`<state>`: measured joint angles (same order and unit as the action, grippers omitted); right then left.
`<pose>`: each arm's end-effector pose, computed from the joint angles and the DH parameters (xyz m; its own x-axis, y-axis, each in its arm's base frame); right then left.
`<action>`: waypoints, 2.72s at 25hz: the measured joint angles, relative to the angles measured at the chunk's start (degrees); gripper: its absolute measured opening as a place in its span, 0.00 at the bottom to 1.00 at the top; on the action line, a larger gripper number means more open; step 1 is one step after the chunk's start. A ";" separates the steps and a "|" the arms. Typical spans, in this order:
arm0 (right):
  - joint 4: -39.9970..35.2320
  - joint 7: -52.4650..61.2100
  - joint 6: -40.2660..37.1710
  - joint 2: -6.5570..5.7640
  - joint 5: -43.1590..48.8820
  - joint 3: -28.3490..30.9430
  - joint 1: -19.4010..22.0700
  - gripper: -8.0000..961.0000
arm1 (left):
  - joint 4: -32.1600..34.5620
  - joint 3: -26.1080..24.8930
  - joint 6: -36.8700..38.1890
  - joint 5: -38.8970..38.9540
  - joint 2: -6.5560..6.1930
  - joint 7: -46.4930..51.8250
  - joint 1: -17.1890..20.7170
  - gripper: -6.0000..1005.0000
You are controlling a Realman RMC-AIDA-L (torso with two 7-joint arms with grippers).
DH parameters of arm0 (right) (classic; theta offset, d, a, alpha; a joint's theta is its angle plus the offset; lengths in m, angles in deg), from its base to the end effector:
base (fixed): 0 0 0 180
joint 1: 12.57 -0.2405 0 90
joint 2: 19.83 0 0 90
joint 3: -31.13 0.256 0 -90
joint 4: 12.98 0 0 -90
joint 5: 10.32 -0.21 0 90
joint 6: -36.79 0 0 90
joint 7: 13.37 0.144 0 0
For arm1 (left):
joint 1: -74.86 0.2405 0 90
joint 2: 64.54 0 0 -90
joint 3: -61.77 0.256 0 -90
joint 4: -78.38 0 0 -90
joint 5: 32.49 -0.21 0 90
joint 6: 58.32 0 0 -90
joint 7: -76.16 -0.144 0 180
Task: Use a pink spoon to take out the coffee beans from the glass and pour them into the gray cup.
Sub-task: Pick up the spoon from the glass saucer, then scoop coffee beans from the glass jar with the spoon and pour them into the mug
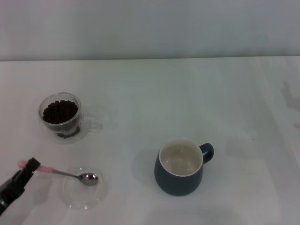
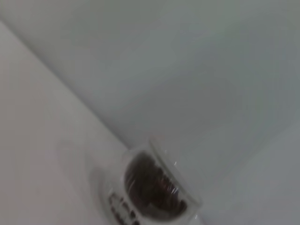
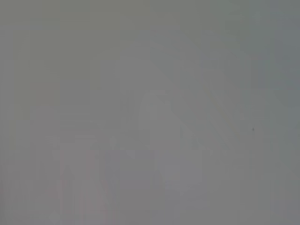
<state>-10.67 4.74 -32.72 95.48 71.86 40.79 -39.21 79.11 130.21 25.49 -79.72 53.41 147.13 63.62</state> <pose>0.3707 0.3319 0.0468 0.6402 0.0773 -0.7643 -0.7681 0.0479 -0.6385 -0.3624 0.2063 -0.0385 -0.0100 0.4478 0.8941 0.9580 -0.2521 0.1370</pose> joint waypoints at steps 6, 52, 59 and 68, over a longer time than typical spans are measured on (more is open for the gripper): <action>0.24 0.03 0.59 0.00 0.00 0.00 0.02 0.76 | 1.76 -0.02 2.40 0.12 -0.35 0.35 0.56 0.14; 2.15 0.70 1.48 0.07 -2.90 0.85 0.10 0.76 | 18.35 -4.47 -6.73 -10.85 -18.03 6.54 -14.14 0.14; 1.49 0.79 1.24 -0.03 -2.90 2.10 -0.31 0.76 | 15.57 -6.25 -9.82 -11.07 -15.45 3.21 -15.29 0.14; 0.25 0.79 1.01 -0.24 -2.90 2.21 -1.08 0.76 | 14.56 -6.12 -16.16 -12.61 -12.52 1.78 -15.80 0.14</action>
<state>-10.42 5.53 -31.72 95.24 68.96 43.00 -40.29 93.68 124.09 9.33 -92.33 40.89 148.91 47.82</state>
